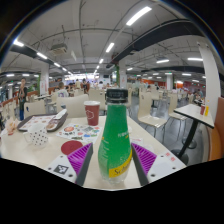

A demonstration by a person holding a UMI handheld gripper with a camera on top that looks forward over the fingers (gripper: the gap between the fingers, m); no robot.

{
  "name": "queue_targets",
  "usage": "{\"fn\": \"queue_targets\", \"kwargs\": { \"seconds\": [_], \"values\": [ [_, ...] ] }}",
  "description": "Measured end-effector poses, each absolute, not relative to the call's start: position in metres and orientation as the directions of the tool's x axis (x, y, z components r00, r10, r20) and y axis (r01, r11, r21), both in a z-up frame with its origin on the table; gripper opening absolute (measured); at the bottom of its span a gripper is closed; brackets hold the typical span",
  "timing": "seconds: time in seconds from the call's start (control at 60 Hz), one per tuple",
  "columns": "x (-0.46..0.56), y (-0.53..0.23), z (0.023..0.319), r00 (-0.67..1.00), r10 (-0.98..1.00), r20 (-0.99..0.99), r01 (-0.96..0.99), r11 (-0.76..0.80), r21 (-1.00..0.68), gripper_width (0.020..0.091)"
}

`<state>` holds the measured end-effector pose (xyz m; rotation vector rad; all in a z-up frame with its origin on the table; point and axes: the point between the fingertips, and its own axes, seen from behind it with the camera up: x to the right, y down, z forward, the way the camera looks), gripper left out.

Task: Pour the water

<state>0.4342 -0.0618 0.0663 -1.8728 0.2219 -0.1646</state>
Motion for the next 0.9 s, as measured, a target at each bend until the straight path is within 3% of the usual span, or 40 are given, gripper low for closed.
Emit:
{"fn": "queue_targets", "kwargs": {
  "seconds": [0.05, 0.2, 0.267, 0.4, 0.583, 0.667, 0.767, 0.9],
  "values": [
    [0.438, -0.050, 0.052, 0.972, -0.236, 0.006, -0.072, -0.319, -0.945, 0.0526],
    [0.445, -0.038, 0.058, 0.958, -0.287, -0.020, -0.096, -0.255, -0.962, 0.0475],
    [0.445, -0.038, 0.056, 0.958, -0.286, -0.004, -0.090, -0.287, -0.954, 0.0409],
    [0.437, -0.033, 0.056, 0.961, -0.275, 0.031, -0.080, -0.382, -0.921, 0.0382],
    [0.399, 0.009, 0.138, 0.890, -0.147, 0.432, 0.335, -0.433, -0.837, 0.0384],
    [0.368, 0.033, 0.165, 0.732, -0.046, 0.679, 0.592, -0.449, -0.669, 0.0379],
    [0.334, 0.069, 0.170, 0.363, 0.079, 0.928, 0.848, -0.441, -0.294, 0.0381],
    [0.308, 0.098, 0.148, -0.128, 0.279, 0.952, 0.912, -0.344, 0.223, 0.0382]
  ]
}}
